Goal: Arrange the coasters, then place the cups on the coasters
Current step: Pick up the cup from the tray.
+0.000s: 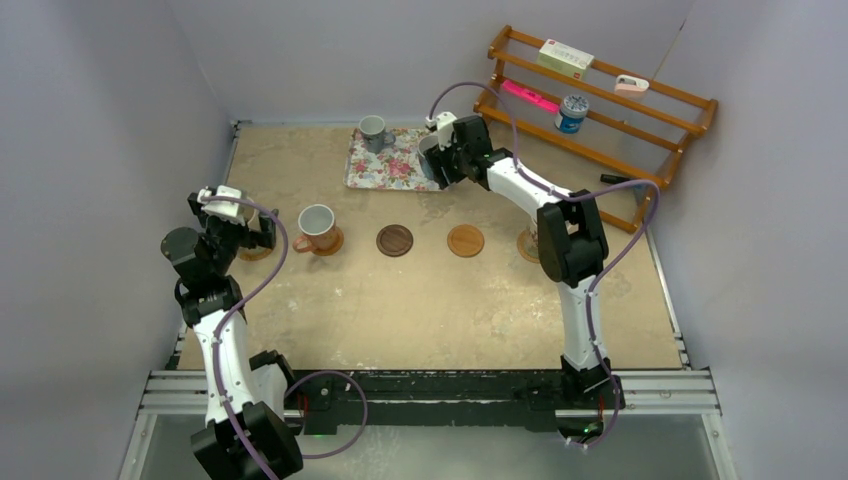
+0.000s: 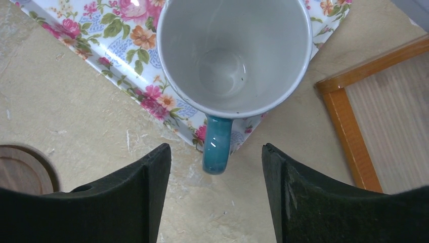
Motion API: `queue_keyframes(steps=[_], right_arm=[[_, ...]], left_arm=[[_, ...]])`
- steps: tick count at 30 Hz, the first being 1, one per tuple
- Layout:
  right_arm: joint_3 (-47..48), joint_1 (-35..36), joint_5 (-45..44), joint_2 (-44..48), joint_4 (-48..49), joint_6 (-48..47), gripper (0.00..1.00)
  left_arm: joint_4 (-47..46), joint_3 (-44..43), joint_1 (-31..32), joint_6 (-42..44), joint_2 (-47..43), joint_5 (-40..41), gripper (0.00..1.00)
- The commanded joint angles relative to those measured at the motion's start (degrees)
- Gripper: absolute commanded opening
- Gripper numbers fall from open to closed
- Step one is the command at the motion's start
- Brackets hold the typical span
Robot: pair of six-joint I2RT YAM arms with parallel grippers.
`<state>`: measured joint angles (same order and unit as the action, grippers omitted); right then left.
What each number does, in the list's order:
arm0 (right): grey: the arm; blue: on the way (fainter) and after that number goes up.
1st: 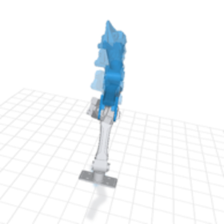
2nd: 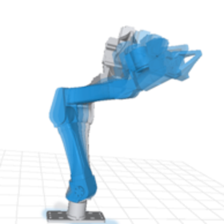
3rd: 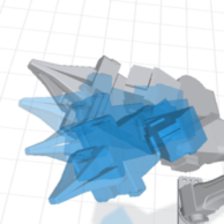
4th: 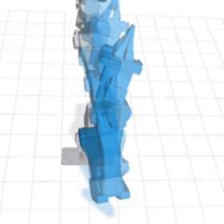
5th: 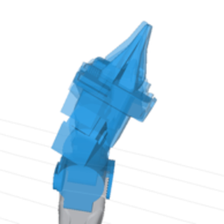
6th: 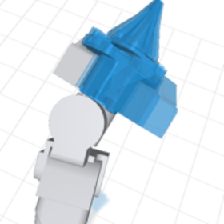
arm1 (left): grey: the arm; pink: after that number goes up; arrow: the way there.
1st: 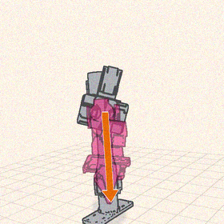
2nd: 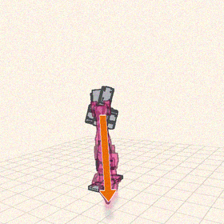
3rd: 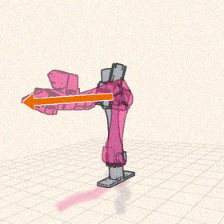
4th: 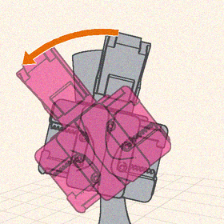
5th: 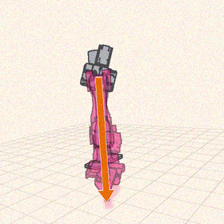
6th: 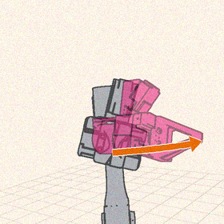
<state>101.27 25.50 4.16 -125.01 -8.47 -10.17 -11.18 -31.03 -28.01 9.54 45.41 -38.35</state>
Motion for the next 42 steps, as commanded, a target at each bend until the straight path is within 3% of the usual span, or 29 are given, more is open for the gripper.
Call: queue_keyframes(steps=[1,42], right_arm=[[-0.04,0.27,-2.04,1.19,3.18,0.91,0.67],[-4.95,0.28,-1.10,2.12,8.34,2.35,0.39]], left_arm=[[-2.44,0.26,-0.20,-0.66,-0.42,-1.14,1.00],[-2.79,0.44,-0.20,-0.89,-0.58,-1.47,1.00]])
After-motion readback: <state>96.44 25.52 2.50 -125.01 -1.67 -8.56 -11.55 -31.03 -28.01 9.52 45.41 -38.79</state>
